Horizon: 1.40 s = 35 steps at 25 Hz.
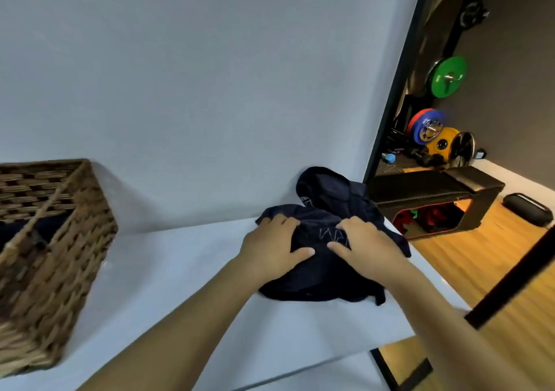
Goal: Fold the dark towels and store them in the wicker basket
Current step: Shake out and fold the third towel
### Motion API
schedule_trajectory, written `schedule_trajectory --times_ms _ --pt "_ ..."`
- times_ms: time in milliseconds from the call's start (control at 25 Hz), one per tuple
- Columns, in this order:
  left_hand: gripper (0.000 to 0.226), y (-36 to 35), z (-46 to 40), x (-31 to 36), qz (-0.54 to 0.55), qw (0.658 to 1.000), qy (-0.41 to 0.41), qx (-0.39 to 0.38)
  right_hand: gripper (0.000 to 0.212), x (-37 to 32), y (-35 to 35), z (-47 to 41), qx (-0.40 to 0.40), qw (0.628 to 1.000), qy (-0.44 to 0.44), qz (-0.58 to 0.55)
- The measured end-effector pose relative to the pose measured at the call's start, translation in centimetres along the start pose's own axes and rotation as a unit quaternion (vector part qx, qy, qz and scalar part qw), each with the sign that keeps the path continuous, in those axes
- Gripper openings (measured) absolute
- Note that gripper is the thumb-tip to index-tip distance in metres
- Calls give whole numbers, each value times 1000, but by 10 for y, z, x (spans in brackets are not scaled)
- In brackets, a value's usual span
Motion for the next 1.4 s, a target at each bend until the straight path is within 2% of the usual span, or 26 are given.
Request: schedule_trajectory --times_ms 120,240,360,520,560,600,680,720,760,880,960,1000,1040,1120,1160,1200,1280,1360,1400 --pt "27 -7 -11 3 -21 998 30 56 17 6 3 1 83 995 44 -42" --pt "13 18 -10 1 -9 990 46 131 9 9 20 0 140 972 71 -177" --pt "11 73 -4 -11 111 967 80 214 12 2 58 -5 182 915 75 -353" --pt "8 173 14 -13 290 892 51 344 11 -47 146 9 292 847 166 -412" --pt "7 191 22 -16 323 871 48 366 13 -59 153 11 279 847 191 -410" --pt "6 202 32 -22 346 857 50 379 18 -71 150 10 237 866 201 -392" --pt "6 212 55 -37 361 844 53 393 30 -89 122 10 131 923 195 -305" --pt "6 215 67 -45 361 841 52 399 32 -92 111 11 113 936 188 -274" --pt "7 222 84 -54 359 837 50 410 32 -98 110 15 125 932 188 -282" --pt "12 250 143 -78 357 806 37 472 26 -131 142 42 234 857 209 -408" --pt "14 262 181 -93 354 784 30 509 20 -159 159 61 289 823 230 -432" --pt "13 261 193 -101 344 789 33 508 19 -171 157 66 290 825 232 -426" --pt "11 252 199 -110 326 808 46 489 19 -181 147 68 273 840 226 -410" --pt "9 209 204 -137 252 879 109 389 18 -192 105 69 217 882 184 -374" --pt "11 179 209 -152 224 905 143 331 19 -193 82 73 199 894 156 -370" --pt "14 149 217 -166 230 914 171 288 19 -194 61 78 179 897 134 -381" --pt "18 105 236 -186 314 892 206 252 23 -208 24 92 84 899 148 -404" --pt "24 80 249 -193 397 860 243 210 32 -233 -10 112 -81 912 203 -348" --pt "29 68 252 -197 413 854 266 171 34 -236 -25 119 -135 915 206 -319"
Point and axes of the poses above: each hand's wrist, its own z-axis away from the middle knuckle, its own y-axis out of the back of the hand, x = y × z, the point moved 9 cm from there along -z, towards the middle knuckle, and after that the axes turned 5 degrees about -z, right-handed, at the moved point
